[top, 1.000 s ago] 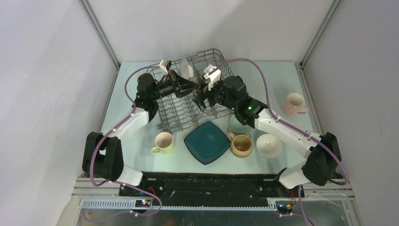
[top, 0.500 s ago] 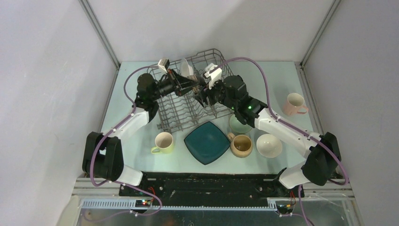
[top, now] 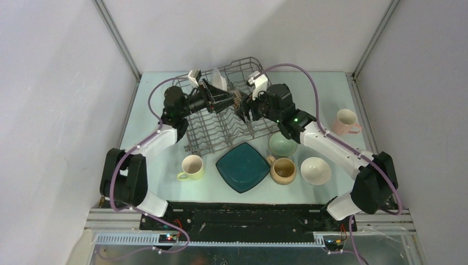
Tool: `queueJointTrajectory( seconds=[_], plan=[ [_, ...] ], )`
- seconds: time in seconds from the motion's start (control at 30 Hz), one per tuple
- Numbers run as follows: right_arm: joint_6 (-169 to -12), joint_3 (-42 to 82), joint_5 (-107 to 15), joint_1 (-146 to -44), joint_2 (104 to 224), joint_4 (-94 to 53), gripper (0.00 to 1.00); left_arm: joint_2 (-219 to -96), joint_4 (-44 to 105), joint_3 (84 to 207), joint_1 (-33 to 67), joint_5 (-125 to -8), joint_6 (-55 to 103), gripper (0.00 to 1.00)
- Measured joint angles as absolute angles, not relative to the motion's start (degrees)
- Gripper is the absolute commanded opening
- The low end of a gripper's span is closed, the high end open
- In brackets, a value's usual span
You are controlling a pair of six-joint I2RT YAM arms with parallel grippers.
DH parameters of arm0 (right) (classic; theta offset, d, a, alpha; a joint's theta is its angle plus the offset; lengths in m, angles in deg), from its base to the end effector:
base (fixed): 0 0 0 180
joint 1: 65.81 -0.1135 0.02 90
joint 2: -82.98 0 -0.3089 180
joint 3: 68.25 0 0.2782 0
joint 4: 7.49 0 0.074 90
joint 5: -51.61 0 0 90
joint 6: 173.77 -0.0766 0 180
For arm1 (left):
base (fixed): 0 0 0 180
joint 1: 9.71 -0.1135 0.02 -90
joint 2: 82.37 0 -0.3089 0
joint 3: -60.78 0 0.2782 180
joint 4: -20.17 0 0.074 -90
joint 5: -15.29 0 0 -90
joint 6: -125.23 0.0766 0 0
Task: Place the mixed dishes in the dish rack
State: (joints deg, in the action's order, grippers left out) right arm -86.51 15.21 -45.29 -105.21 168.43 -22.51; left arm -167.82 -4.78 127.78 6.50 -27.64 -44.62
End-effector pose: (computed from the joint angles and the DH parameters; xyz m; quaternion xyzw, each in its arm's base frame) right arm 0.3164 0.2718 0.3679 -0.2863 0.7505 0.2586 0.5366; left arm 0.3538 -0.1613 0.3477 -0.0687 0.6758 -0.6864 0.2597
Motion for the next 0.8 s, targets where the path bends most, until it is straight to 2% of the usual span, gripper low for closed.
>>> queueJointTrajectory(
  seconds=[0.3, 0.37, 0.43, 0.5, 0.67, 0.8],
  plan=[
    [-87.7, 15.2, -43.0, -99.9, 171.7, -24.6, 0.00, -169.5, -1.7, 127.7, 5.8, -29.4, -39.5, 0.60],
    [-86.5, 15.2, -42.2, -99.3, 172.5, -24.6, 0.00, -168.5, 2.8, 127.5, 5.2, -31.2, -35.7, 0.67],
    [-84.4, 15.2, -41.4, -98.9, 173.4, -24.2, 0.00, -165.8, 11.0, 127.1, 4.2, -34.9, -29.9, 0.86],
    [-81.3, 15.8, -40.9, -98.3, 175.1, -24.0, 0.00, -161.7, 19.4, 126.4, 3.1, -40.1, -24.0, 0.97],
    [-70.7, 21.8, -41.3, -96.9, 182.6, -25.1, 0.00, -147.3, 36.5, 122.5, 0.9, -57.8, -14.2, 1.00],
    [-63.0, 29.0, -42.9, -95.9, 188.8, -26.6, 0.00, -144.1, 44.6, 122.4, -0.5, -69.2, -10.6, 1.00]
  ],
)
